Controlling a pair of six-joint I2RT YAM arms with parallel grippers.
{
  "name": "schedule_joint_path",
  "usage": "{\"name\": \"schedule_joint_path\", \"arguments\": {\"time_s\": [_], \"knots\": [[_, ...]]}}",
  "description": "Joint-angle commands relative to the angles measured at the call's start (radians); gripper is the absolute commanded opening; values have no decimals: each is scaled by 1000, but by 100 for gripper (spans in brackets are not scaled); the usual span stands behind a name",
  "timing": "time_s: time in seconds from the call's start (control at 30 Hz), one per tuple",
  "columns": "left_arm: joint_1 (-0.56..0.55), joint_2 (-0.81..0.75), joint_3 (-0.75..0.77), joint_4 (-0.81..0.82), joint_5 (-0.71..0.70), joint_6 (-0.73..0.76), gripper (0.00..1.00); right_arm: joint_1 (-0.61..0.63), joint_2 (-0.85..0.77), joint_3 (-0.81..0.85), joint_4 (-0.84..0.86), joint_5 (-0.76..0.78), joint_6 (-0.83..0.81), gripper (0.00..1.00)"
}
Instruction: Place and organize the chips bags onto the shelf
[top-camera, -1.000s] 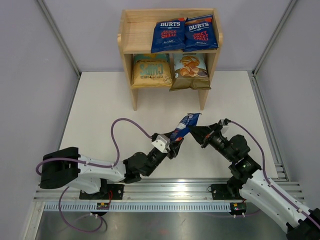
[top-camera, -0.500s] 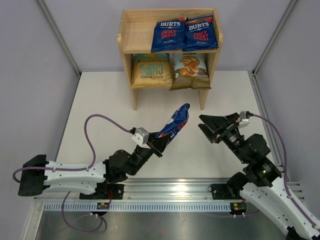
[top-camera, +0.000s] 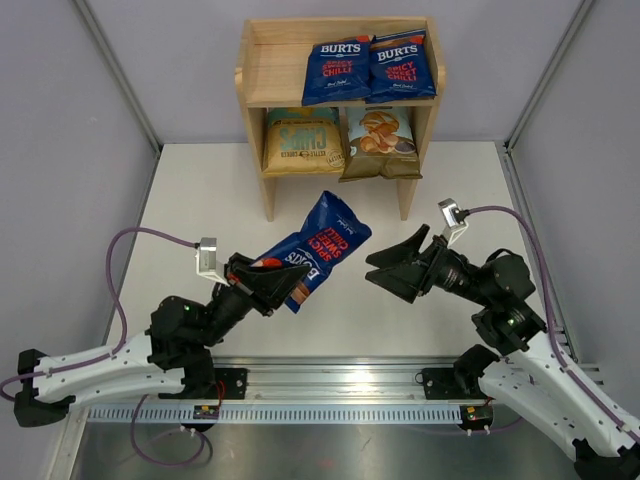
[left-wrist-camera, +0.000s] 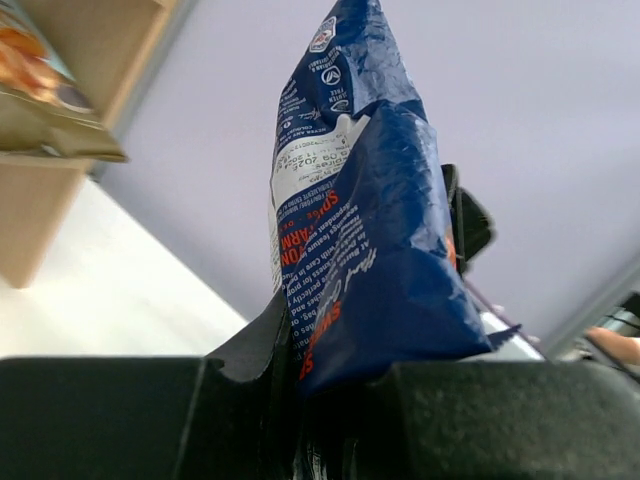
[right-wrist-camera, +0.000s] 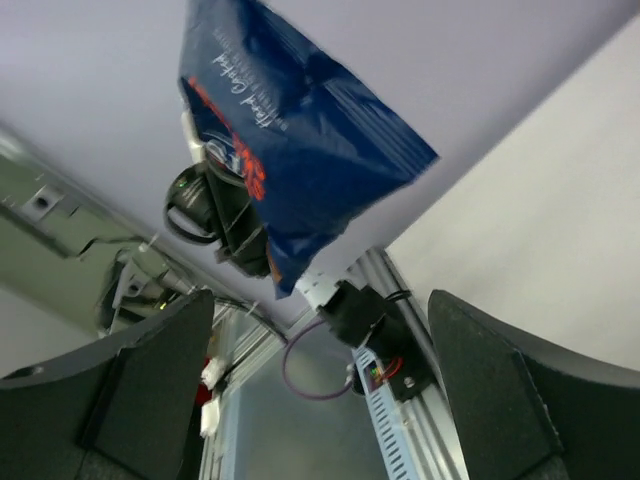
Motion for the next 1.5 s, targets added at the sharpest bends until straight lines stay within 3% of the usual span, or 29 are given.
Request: {"name": "schedule_joint_path", "arguments": {"time_s": [0.0,0.17,0.3,0.4,0.47,0.57,0.67,0.77,0.87,1.1,1.23,1.3,1.33,1.43,1.47], "knots": [[3,23,48,48,121,-138,13,4,46,-42,462,-260,134,95],[5,114,60,206,238,-227,11,4,165,-21,693,-289,253,94],[5,163,88,263,299,-263,9,5,177,13,650,-246,239,91],[5,161,100,243,287,-260,10,5,147,7,613,-204,213,63],[5,146,101,209,260,-246,17,4,111,8,529,-170,173,42],[5,117,103,148,214,-231,30,4,71,3,428,-83,146,26],[5,105,85,135,178,-215,53,4,27,-9,400,-3,150,20],[5,115,74,142,166,-209,54,4,13,-7,408,30,168,15],[5,140,68,166,157,-208,46,5,16,0,420,30,173,14],[5,201,109,191,174,-175,45,4,48,3,388,10,187,14],[5,210,109,177,140,-165,14,4,30,2,336,37,162,14],[5,195,106,163,114,-154,10,5,8,14,293,68,136,16],[5,189,104,142,82,-152,8,4,2,20,244,88,124,20],[5,161,114,100,24,-148,3,4,-33,65,81,178,63,52],[5,154,121,82,4,-151,0,5,-54,78,32,212,25,76]]}}
